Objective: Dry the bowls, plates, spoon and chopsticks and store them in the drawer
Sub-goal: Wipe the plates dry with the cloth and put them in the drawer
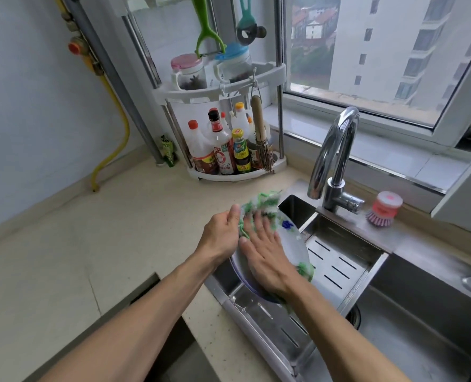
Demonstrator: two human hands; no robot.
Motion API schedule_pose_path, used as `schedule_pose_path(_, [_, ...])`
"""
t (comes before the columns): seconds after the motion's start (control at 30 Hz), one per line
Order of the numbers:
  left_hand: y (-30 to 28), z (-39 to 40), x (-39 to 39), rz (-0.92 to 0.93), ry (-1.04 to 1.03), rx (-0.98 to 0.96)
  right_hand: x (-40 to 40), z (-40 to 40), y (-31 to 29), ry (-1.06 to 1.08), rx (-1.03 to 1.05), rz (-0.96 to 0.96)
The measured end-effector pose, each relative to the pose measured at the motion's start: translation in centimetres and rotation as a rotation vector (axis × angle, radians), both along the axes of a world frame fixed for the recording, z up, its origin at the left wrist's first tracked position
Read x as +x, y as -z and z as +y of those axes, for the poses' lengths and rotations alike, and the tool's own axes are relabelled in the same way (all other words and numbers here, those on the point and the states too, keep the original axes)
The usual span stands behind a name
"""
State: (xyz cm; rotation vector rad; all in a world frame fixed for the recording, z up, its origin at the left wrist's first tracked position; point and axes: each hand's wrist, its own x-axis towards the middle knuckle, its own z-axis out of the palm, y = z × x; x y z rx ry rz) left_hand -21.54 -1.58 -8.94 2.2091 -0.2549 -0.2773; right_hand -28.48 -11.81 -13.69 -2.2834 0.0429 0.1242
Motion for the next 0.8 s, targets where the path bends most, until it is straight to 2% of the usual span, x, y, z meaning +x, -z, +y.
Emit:
schedule_pose_path(0.1, [0.7,0.3,1.0,0.045,-0.039,-0.031,-1.9,0.8,-0.9,-0.161,0.154,-0.038])
schedule_pose_path(0.17, [1.3,0.6,1.2,0.079,-0.032,-0.028,-2.3,-0.2,-0.6,-0.193,0.141,-0.047])
schedule_pose_path(0.27, [0.9,-0.1,0.6,0.035,0.034,-0.018,-0.7,-1.7,0.4,-0.075,-0.020,-0.025])
schedule_pose_path(0.33, [0.7,-0.9,0.5,-0.008,0.055,0.006,0.0,-1.6,0.3,0.049,0.018,-0.033])
schedule_pose_path(0.37, [0.8,-1.0,0.8,-0.019,0.039,0.010,-0.1,-1.2,0.2,0.040,0.062,-0.057])
schedule_pose_path(0.5, [0.7,-0.3,2.0,0.018,-0.042,-0.027,-2.1,-0.5,-0.4,-0.183,0.122,-0.100])
schedule_pose_path(0.6, [0.4,0.0,1.9,-0.011,-0.004,0.011,-2.4,-1.8,0.1,-0.244,0.029,-0.130])
schedule_pose_path(0.7, [0.1,-1.0,1.5,-0.037,0.057,0.050,-0.7,-2.2,0.6,-0.145,-0.057,-0.050])
schedule_pose_path(0.77, [-0.1,-1.7,1.3,-0.073,0.061,0.075,0.2,-1.9,0.0,-0.029,0.060,-0.019])
schedule_pose_path(0.8, [-0.1,-1.8,1.4,-0.069,0.030,0.060,0.2,-1.5,-0.4,-0.035,0.116,-0.033])
